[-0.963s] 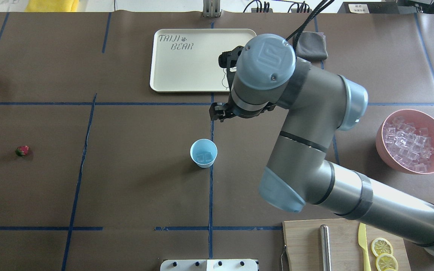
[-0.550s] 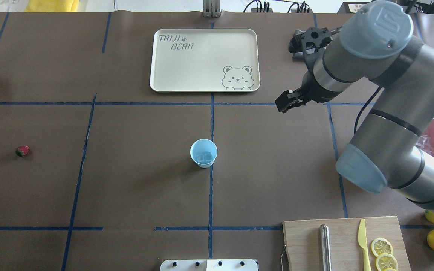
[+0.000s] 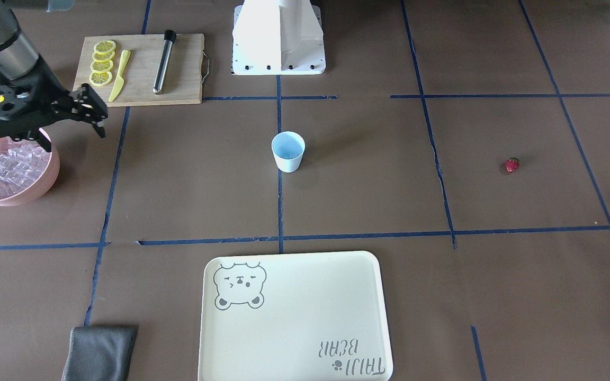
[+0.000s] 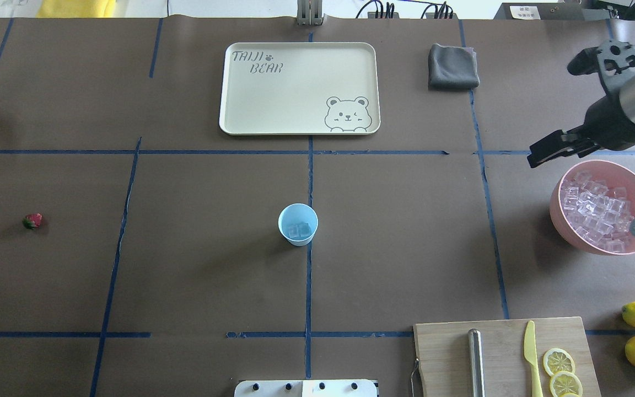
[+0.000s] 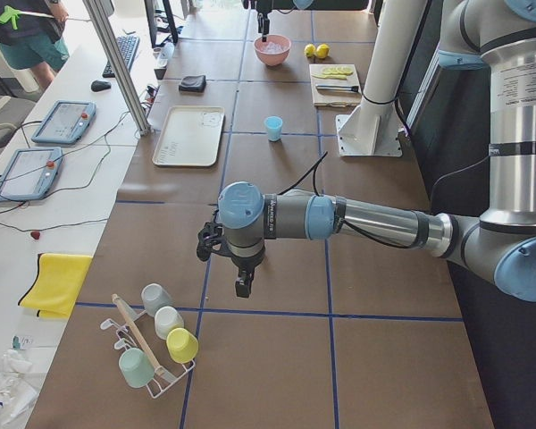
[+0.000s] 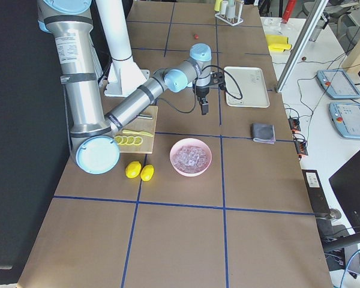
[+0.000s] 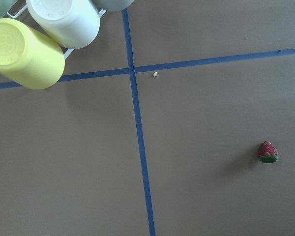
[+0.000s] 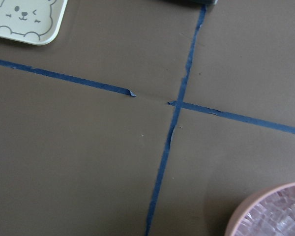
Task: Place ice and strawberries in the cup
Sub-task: 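Move the right gripper back over the ice bowl, then lower the right gripper into the bowl and grasp a third ice cube, then lift the ice cube and carry it over the blue cup, then open the right gripper to drop the ice cube into the cup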
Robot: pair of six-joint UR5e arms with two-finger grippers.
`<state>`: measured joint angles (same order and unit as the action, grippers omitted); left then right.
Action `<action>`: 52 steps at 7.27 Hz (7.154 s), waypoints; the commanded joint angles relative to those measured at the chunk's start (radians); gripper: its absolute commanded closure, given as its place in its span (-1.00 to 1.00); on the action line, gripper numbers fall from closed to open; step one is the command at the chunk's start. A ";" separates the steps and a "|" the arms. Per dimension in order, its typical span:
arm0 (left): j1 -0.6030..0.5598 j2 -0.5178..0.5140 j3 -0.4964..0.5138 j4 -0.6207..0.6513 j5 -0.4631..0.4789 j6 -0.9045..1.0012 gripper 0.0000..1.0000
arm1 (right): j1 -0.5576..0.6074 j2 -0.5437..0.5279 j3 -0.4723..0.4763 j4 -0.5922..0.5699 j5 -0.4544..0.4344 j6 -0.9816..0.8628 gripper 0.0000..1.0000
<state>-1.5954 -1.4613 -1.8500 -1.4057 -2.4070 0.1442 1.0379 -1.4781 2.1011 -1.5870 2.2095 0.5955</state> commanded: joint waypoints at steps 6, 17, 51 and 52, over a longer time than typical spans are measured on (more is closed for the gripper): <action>0.000 -0.001 -0.017 -0.001 -0.006 0.002 -1.00 | 0.088 -0.292 -0.209 0.477 -0.048 0.528 -0.89; 0.000 -0.001 -0.023 -0.001 -0.006 0.002 -1.00 | -0.052 -0.321 -0.267 0.527 -0.163 0.653 -0.03; 0.026 0.002 -0.025 0.001 -0.007 -0.005 -1.00 | -0.591 0.818 -0.489 -0.159 -0.464 0.560 -1.00; 0.026 0.002 -0.026 -0.001 -0.007 -0.002 -1.00 | -0.573 0.820 -0.486 -0.159 -0.462 0.550 -1.00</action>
<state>-1.5694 -1.4588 -1.8749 -1.4054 -2.4145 0.1402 0.4504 -0.6586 1.6111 -1.7451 1.7459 1.1552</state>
